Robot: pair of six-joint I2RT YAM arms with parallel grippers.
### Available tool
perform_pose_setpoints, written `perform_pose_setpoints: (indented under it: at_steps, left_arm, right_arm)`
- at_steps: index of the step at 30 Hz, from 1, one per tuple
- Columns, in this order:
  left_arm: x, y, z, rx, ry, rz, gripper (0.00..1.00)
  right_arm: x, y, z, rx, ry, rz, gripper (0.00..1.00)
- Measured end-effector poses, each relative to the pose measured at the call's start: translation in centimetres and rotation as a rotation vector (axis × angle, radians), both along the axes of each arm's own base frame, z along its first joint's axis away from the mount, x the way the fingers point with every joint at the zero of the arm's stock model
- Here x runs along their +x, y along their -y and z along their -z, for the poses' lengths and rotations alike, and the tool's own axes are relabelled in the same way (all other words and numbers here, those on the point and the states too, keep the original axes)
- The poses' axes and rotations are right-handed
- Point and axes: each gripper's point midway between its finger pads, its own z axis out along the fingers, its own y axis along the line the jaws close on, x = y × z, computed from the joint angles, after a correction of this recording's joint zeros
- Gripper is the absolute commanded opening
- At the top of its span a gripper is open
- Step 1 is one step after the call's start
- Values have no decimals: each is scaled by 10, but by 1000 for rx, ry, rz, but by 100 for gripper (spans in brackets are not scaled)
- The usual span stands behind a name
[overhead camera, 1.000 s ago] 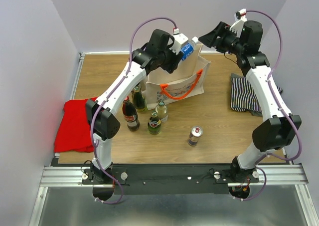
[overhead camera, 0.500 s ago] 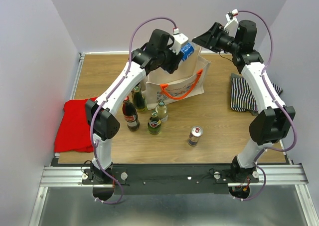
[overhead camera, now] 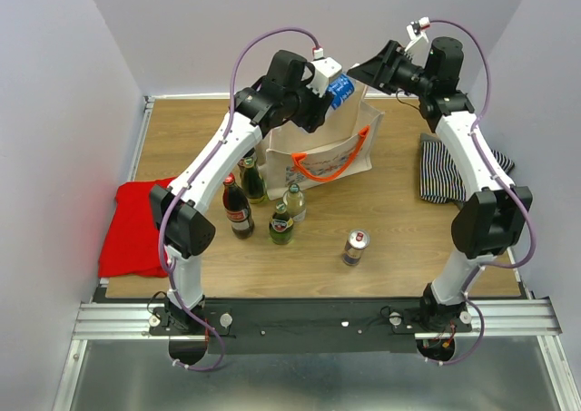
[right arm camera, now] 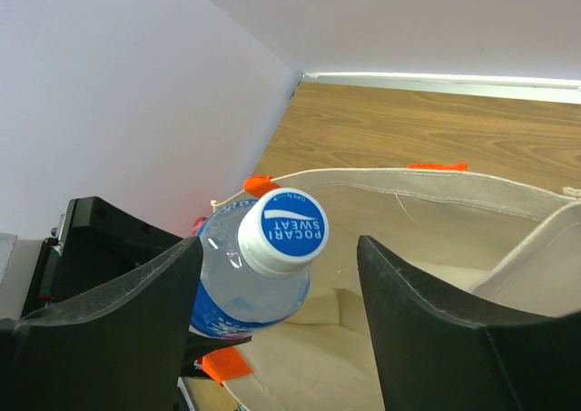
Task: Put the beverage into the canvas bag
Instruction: Place the drink in the canvas bag.
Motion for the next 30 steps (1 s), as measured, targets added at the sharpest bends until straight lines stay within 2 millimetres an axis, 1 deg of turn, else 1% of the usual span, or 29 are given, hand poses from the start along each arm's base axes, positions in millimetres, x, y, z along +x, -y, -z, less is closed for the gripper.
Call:
perform_pose_setpoints:
  at_steps: [6, 12, 15, 16, 18, 19, 20, 28, 30]
  left_arm:
    - [-2, 1, 0, -6, -8, 6, 0]
    - [-3, 1, 1, -7, -14, 6, 0]
    - [-4, 3, 0, -12, -18, 13, 0]
    - [-5, 3, 0, -13, -18, 14, 0]
    - [-5, 3, -2, -18, -17, 17, 0]
    - [-6, 3, -2, -19, -15, 18, 0]
    - [-6, 3, -3, -19, -14, 19, 0]
    - [-6, 3, -3, -18, -14, 19, 0]
    - [-6, 3, -3, -18, -14, 18, 4]
  right_arm:
    - [3, -5, -2, 30, 6, -30, 68]
    - [6, -8, -2, 50, 10, -49, 57]
    - [6, -9, -5, 55, 20, -54, 46]
    - [6, -9, -5, 59, 18, -54, 37]
    - [5, -8, -6, 68, 12, -57, 24]
    - [5, -8, -6, 74, 5, -58, 8]
    - [5, -8, -7, 81, -2, -59, 1]
    - [4, -7, -7, 83, -6, -64, 1]
    - [4, -7, -7, 81, -5, -64, 1]
